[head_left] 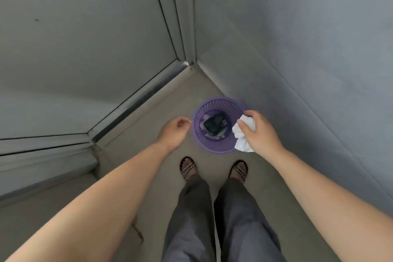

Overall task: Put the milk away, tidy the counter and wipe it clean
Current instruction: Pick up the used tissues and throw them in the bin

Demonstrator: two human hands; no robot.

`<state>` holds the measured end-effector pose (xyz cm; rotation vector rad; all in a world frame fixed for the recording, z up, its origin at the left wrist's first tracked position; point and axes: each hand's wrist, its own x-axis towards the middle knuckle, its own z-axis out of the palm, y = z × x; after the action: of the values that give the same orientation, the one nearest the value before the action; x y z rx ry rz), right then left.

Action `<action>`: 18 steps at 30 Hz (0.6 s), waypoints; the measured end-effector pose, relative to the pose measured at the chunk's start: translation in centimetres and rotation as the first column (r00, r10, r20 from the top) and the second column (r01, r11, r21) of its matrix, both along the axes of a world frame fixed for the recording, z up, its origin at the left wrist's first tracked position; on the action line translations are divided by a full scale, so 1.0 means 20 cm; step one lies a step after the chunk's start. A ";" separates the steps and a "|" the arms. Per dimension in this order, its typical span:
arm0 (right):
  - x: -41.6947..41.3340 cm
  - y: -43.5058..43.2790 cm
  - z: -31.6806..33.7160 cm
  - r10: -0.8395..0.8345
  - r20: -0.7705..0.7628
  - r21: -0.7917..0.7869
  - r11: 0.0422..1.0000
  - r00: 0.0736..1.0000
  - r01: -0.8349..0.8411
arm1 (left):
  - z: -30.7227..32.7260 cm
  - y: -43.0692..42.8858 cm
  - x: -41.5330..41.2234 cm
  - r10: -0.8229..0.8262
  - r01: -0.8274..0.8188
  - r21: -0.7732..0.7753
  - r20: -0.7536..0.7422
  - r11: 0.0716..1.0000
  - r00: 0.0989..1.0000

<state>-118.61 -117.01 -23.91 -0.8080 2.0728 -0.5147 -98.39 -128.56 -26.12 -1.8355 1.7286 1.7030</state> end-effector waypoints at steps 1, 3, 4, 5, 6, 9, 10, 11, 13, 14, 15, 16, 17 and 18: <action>-0.02 -0.02 -0.11 0.018 -0.016 0.002 1.000 1.000 -0.018 | -0.14 -0.02 0.00 0.051 -0.051 0.012 0.012 0.999 0.999; -0.04 -0.05 -0.32 0.047 -0.032 0.005 0.999 0.998 -0.047 | -0.40 -0.04 -0.01 0.091 -0.091 0.006 0.038 0.996 0.995; -0.04 -0.07 -0.44 0.058 -0.040 0.014 0.998 0.998 -0.057 | -0.52 -0.05 -0.02 0.080 -0.080 -0.002 0.058 0.997 0.995; -0.05 -0.08 -0.55 0.068 -0.044 0.030 0.997 0.997 -0.067 | -0.63 -0.05 -0.03 0.052 -0.051 -0.012 0.085 0.999 0.995; -0.05 -0.08 -0.66 0.076 -0.039 0.048 0.996 0.996 -0.074 | -0.73 -0.05 -0.05 0.017 -0.013 -0.029 0.108 0.999 0.994; -0.03 -0.08 -1.00 0.085 0.010 0.070 0.994 0.996 -0.086 | -1.03 -0.03 -0.09 -0.091 0.104 -0.108 0.120 0.989 0.989; -0.03 -0.07 -1.11 0.092 0.023 0.075 0.993 0.995 -0.093 | -1.12 -0.03 -0.10 -0.130 0.142 -0.136 0.092 0.980 0.987; -0.02 -0.06 -1.21 0.100 0.032 0.080 0.992 0.994 -0.103 | -1.20 -0.02 -0.11 -0.177 0.184 -0.166 0.058 0.969 0.982; -0.01 -0.05 -1.41 0.142 0.030 0.090 0.986 0.989 -0.144 | -1.32 -0.03 -0.12 -0.251 0.249 -0.240 0.023 0.938 0.968; 0.00 -0.05 -1.47 0.172 0.024 0.094 0.980 0.985 -0.174 | -1.34 -0.04 -0.12 -0.260 0.258 -0.281 0.030 0.924 0.965; 0.01 -0.06 -1.55 0.198 0.014 0.094 0.976 0.980 -0.198 | -1.39 -0.04 -0.11 -0.259 0.259 -0.322 0.044 0.911 0.965; 0.02 -0.08 -1.62 0.210 -0.001 0.090 0.974 0.978 -0.209 | -1.43 -0.05 -0.11 -0.262 0.268 -0.367 0.067 0.891 0.963; 0.02 -0.10 -1.68 0.212 -0.019 0.080 0.974 0.977 -0.210 | -1.47 -0.05 -0.10 -0.276 0.286 -0.411 0.083 0.866 0.957; 0.02 -0.14 -1.73 0.205 -0.028 0.077 0.976 0.978 -0.202 | -1.49 -0.05 -0.09 -0.295 0.302 -0.440 0.086 0.845 0.952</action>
<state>-118.11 -119.74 -58.50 -0.9794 2.0005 -0.3119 -100.15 -129.58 -55.94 -1.5898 2.4108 1.2383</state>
